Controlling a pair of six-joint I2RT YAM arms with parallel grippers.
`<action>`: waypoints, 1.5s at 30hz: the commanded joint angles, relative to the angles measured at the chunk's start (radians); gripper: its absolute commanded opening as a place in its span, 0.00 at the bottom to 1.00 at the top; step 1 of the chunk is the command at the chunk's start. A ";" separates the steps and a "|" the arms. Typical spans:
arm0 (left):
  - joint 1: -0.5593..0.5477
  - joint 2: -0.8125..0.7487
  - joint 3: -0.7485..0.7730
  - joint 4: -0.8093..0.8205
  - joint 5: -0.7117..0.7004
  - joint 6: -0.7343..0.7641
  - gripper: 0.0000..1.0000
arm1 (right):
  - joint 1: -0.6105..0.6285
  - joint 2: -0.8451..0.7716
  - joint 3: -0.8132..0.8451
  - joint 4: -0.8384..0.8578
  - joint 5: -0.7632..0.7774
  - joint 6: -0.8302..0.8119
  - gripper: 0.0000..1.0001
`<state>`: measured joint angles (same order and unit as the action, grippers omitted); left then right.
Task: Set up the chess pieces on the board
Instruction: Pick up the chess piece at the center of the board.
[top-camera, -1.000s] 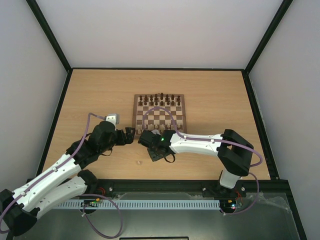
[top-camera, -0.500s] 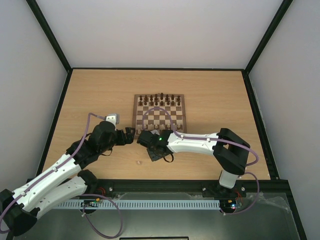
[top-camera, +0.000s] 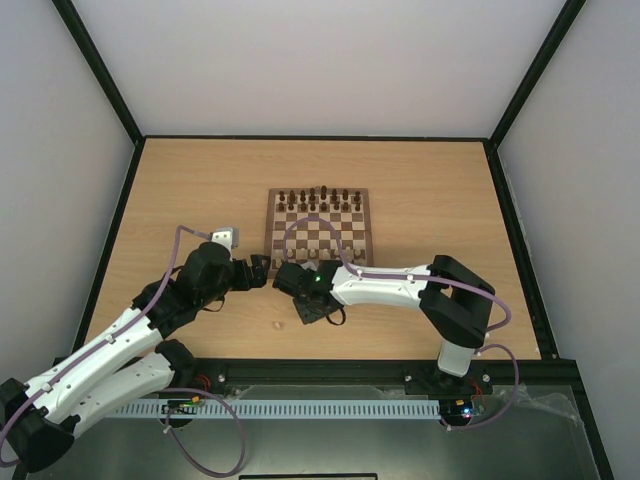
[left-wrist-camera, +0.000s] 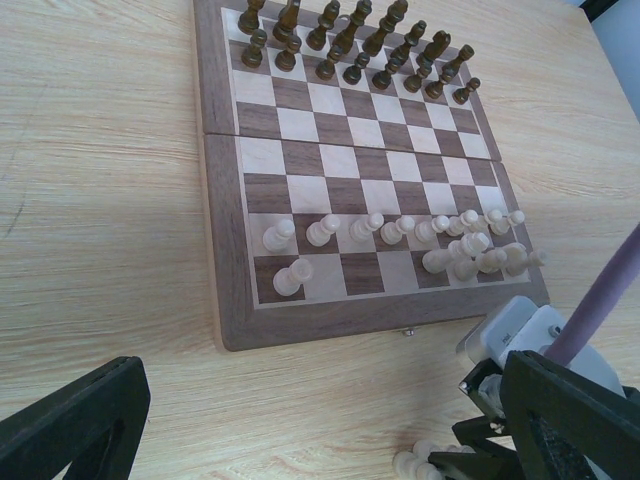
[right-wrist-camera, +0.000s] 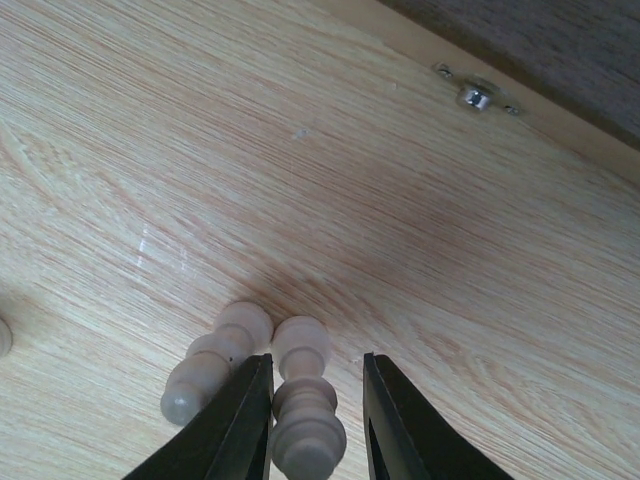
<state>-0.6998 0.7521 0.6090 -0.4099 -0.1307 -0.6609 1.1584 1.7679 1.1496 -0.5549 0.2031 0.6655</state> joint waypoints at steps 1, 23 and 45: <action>0.006 -0.010 0.012 0.007 0.005 0.010 0.99 | -0.004 0.035 0.007 -0.024 -0.001 -0.005 0.25; 0.006 -0.010 0.013 0.003 0.002 0.008 0.99 | -0.042 0.009 -0.064 -0.029 0.066 -0.004 0.21; 0.006 -0.005 0.014 0.004 0.000 0.004 0.99 | -0.049 -0.054 -0.070 -0.054 0.050 -0.026 0.21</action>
<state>-0.6998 0.7498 0.6090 -0.4099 -0.1310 -0.6613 1.1130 1.7142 1.0836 -0.5568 0.2516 0.6498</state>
